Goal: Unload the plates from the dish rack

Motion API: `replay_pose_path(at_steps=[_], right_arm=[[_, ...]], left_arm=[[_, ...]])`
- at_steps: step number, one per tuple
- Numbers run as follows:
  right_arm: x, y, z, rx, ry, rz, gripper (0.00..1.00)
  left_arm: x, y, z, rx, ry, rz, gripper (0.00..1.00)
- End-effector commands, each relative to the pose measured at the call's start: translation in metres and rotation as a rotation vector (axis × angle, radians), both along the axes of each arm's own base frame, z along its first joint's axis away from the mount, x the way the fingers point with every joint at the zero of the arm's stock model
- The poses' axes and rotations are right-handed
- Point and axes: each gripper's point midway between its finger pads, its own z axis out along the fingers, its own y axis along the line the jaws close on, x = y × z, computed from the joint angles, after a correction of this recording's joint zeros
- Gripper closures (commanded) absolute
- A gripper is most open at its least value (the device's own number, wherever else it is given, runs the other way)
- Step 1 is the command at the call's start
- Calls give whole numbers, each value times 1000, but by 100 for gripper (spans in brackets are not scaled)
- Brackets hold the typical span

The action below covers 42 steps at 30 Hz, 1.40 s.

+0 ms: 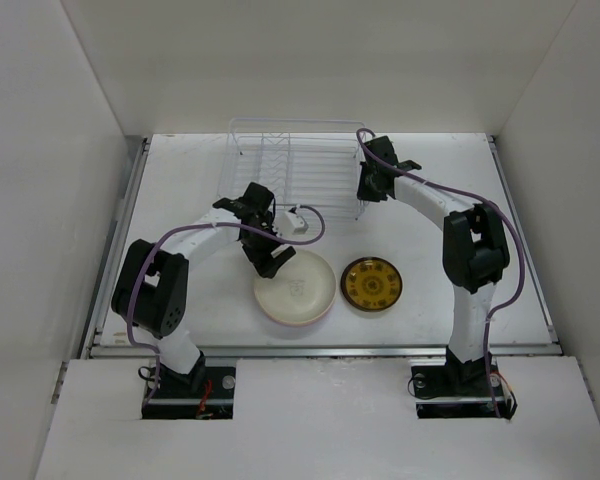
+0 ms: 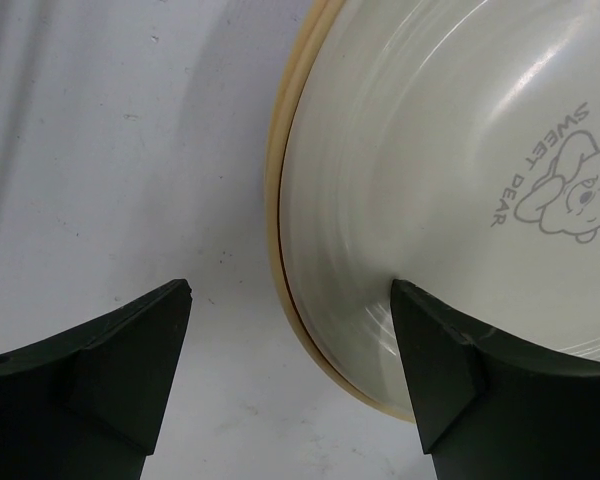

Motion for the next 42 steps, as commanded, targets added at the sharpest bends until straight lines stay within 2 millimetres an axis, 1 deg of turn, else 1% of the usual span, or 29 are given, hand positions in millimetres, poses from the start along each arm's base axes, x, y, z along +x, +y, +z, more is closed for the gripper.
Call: replay_pose_path(at_steps=[1, 6, 10, 11, 12, 13, 15, 17, 18, 20, 21, 22, 23, 24, 25, 27, 28, 30, 31, 32, 33, 34, 35, 36, 37, 38, 40, 41, 42], right_arm=[[-1, -26, -2, -84, 0, -71, 99], [0, -27, 2, -87, -11, -77, 99], [0, -27, 18, -81, -41, -72, 97], [-2, -28, 14, -91, -32, -64, 93], [0, -28, 22, -81, -55, -65, 88], [2, -27, 24, -77, -66, -66, 79], [2, -28, 35, -80, -87, -53, 66], [4, -25, 42, -65, -106, -48, 59], [3, -26, 49, -66, -119, -42, 52], [4, -24, 55, -53, -134, -37, 41], [5, -21, 63, -43, -154, -20, 37], [7, -21, 73, -44, -175, -12, 29], [6, -19, 73, -36, -173, -5, 27], [11, -16, 84, -28, -199, 9, 25], [11, -17, 87, -38, -197, 18, 22], [13, -17, 93, -43, -208, 26, 19], [14, -16, 113, -29, -246, 24, 19], [15, -17, 133, -41, -291, 46, 13], [13, -19, 154, -38, -322, 50, 11], [11, -22, 166, -47, -341, 48, 6], [8, -24, 179, -48, -358, 40, 6], [5, -38, 188, -72, -363, 2, 0], [-3, -46, 208, -81, -398, -24, 0], [-7, -61, 219, -75, -416, -94, 0], [-11, -89, 227, -120, -433, -199, 0], [-25, -108, 235, -122, -440, -281, 0], [-43, -145, 245, -169, -453, -421, 0], [-58, -177, 241, -248, -436, -537, 0], [-76, -194, 255, -253, -469, -605, 0]], left_arm=[[7, -4, 23, -18, -53, 18, 22], [10, -5, 31, -29, -67, 27, 22], [22, -7, 54, -39, -119, 57, 21], [28, -9, 62, -48, -142, 77, 21], [33, -9, 67, -44, -156, 97, 21], [35, -8, 71, -41, -161, 117, 19], [47, -10, 88, -55, -200, 186, 17], [52, -10, 99, -64, -213, 230, 16], [53, -12, 111, -81, -214, 259, 16], [59, -12, 121, -81, -226, 297, 16], [63, -12, 135, -88, -247, 318, 16], [67, -6, 143, -83, -262, 351, 16], [69, -6, 150, -93, -269, 382, 15], [75, 2, 154, -87, -273, 423, 15], [82, 5, 169, -101, -304, 454, 15], [92, 17, 182, -101, -338, 533, 15], [99, 24, 196, -106, -379, 567, 15], [109, 51, 211, -49, -451, 666, 4], [115, 65, 218, -35, -481, 728, 1], [118, 77, 227, -18, -511, 775, 1], [116, 96, 232, 26, -543, 836, 1], [115, 108, 239, 33, -565, 883, 1], [115, 132, 244, 38, -578, 971, 1], [113, 147, 244, 46, -581, 1024, 1], [109, 163, 244, 53, -583, 1082, 1], [105, 195, 246, 49, -596, 1204, 1], [97, 229, 252, 52, -625, 1345, 1], [89, 245, 252, 73, -631, 1417, 1], [80, 271, 254, 127, -654, 1518, 1]])
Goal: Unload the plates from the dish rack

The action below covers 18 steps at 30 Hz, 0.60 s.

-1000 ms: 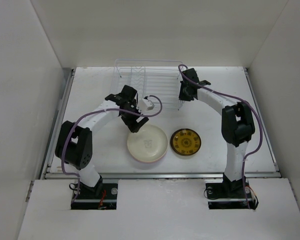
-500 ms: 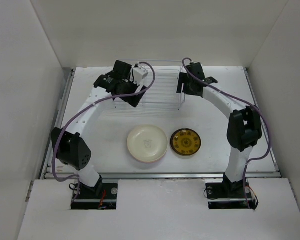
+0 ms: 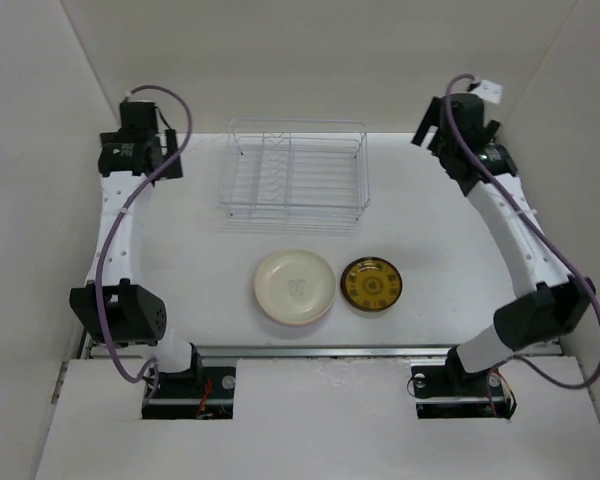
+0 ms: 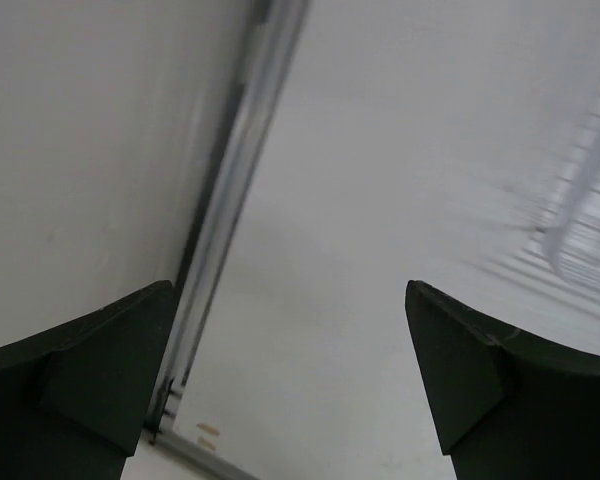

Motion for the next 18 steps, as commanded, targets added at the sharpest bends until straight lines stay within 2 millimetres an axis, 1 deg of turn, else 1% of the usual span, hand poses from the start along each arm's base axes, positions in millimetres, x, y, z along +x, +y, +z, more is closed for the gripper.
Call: replay_pose_path(at_steps=[1, 2, 3, 4, 5, 6, 7, 9, 10, 11, 12, 13, 14, 15, 16, 17, 18], right_arm=[[-57, -87, 25, -84, -44, -364, 0], [-70, -103, 31, -115, -62, -436, 0], [-87, -110, 34, -123, -77, -460, 0], [-97, -114, 36, -133, -79, -477, 0], [-104, -117, 37, -135, -87, -487, 0], [-111, -119, 32, -143, -71, -485, 0], [-120, -119, 40, -127, -89, -475, 0], [-126, -114, 38, -112, -69, -436, 0], [-133, -114, 39, -110, -52, -422, 0], [-135, -113, 35, -113, -32, -411, 0], [-138, -113, 37, -115, -26, -411, 0], [-141, -112, 30, -116, 4, -402, 0], [-145, -111, 30, -111, 12, -390, 0], [-147, -110, 27, -113, 29, -382, 0], [-151, -109, 30, -106, 29, -373, 0], [-157, -108, 28, -103, 46, -358, 0], [-157, -107, 26, -101, 56, -350, 0]], left_arm=[[-44, 66, 26, 51, -80, 338, 1], [-47, 72, 24, 78, -72, 364, 1], [-55, 75, 30, 97, -85, 385, 1], [-61, 78, 23, 115, -65, 399, 1], [-66, 81, 22, 138, -53, 407, 1], [-74, 82, 25, 147, -61, 417, 1], [-76, 82, 17, 149, -49, 417, 1], [-79, 79, 15, 134, -57, 403, 1], [-81, 78, 18, 129, -71, 390, 1], [-83, 76, 15, 121, -68, 381, 1], [-81, 73, 14, 107, -67, 367, 1], [-86, 72, 17, 106, -72, 367, 1], [-88, 69, 18, 86, -83, 358, 1], [-90, 65, 14, 65, -76, 347, 1], [-91, 63, 16, 54, -87, 338, 1], [-96, 61, 16, 46, -93, 330, 1], [-97, 59, 13, 39, -94, 324, 1]])
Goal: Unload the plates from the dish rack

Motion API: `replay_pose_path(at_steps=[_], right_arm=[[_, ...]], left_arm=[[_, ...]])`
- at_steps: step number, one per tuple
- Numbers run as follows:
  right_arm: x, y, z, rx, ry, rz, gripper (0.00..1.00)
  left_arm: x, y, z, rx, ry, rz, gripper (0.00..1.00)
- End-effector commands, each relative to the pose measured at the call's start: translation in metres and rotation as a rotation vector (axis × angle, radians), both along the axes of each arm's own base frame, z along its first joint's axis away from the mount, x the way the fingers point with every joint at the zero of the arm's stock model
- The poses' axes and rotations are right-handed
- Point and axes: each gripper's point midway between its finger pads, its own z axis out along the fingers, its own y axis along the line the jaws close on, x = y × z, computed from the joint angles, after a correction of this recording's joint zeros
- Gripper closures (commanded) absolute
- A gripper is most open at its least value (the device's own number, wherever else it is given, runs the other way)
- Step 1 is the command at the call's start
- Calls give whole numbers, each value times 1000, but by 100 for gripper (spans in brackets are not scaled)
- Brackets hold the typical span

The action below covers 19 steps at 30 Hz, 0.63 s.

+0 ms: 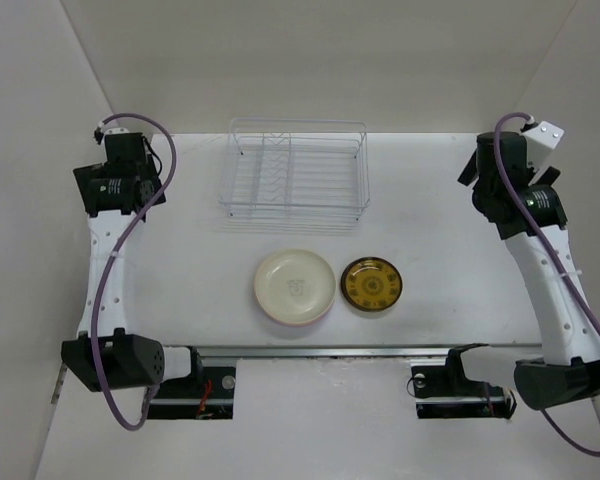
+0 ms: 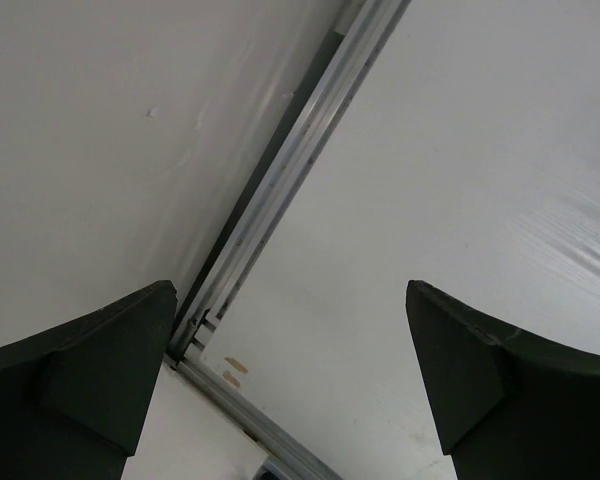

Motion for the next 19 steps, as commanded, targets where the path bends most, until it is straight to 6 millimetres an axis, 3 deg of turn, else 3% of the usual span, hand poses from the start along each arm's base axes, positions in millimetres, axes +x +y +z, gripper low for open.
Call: replay_pose_path(at_steps=[1, 8, 19], right_arm=[[-23, 4, 8, 31, 3, 39, 0], [-43, 8, 14, 61, -36, 86, 0], [-68, 17, 19, 117, -120, 176, 0]], left_arm=[[-15, -8, 11, -29, -69, -15, 1], [-25, -9, 4, -42, -80, -22, 1], [-33, -19, 11, -78, -131, -56, 1]])
